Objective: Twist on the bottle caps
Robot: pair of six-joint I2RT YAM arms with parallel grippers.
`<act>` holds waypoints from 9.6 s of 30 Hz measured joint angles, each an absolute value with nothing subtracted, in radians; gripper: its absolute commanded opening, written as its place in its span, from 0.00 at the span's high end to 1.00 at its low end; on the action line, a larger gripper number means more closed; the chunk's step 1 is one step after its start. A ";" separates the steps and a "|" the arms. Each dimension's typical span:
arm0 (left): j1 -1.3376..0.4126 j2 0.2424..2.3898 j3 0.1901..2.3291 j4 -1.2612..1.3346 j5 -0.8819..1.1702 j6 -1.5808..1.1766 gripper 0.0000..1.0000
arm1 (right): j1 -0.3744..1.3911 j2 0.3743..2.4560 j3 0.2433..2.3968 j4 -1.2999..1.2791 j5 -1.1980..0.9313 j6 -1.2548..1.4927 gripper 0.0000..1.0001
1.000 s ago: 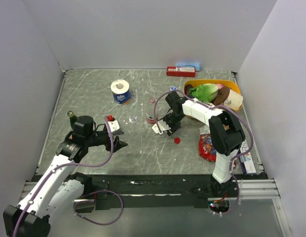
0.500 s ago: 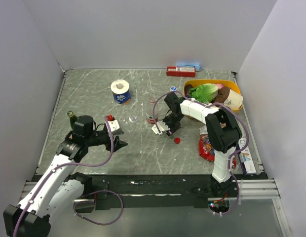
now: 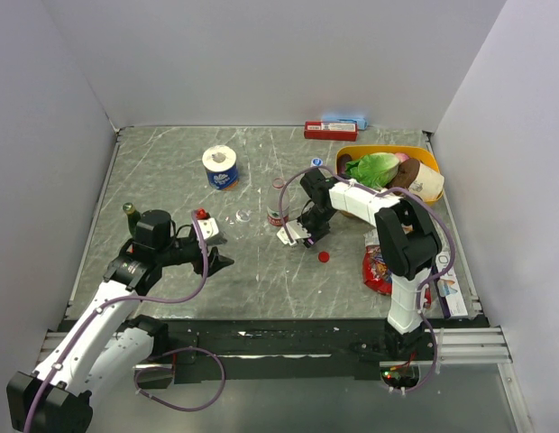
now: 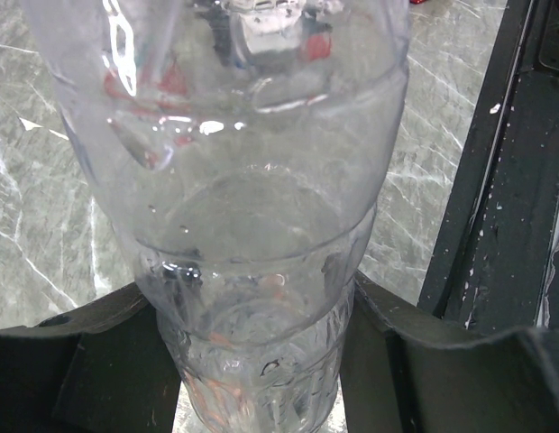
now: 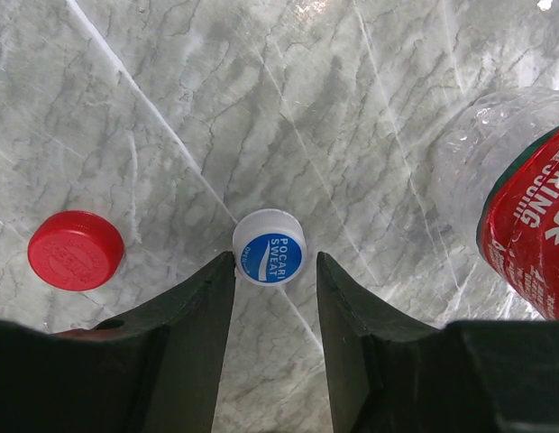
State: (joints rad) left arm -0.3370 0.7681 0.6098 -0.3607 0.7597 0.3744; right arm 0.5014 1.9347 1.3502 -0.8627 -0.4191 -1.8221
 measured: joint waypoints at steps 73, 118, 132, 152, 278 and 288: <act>-0.636 1.013 0.579 -0.120 0.809 0.634 0.99 | 0.943 1.150 1.419 -1.087 -0.587 -1.495 0.68; -0.680 0.921 0.364 0.348 0.569 0.289 0.99 | 0.841 1.491 1.790 -1.204 -0.641 -1.139 0.72; -0.795 0.973 0.303 0.482 0.201 0.127 0.99 | 0.835 1.696 2.007 -1.280 -0.476 -0.607 0.74; -0.804 0.910 0.298 0.564 0.143 -0.025 0.99 | 0.842 1.800 2.256 -1.332 -0.386 -0.421 0.29; -0.791 1.110 0.478 0.271 0.063 0.101 0.99 | 0.489 1.837 2.309 -1.325 -0.695 -0.284 0.39; -0.717 1.050 0.489 0.070 0.493 0.415 0.99 | 0.641 1.251 1.621 -1.258 -0.767 -1.079 0.33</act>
State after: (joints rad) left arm -0.7170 1.0496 0.4889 0.0696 0.4934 0.4152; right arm 0.6411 1.2514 1.6207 -1.2579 -0.7673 -1.0794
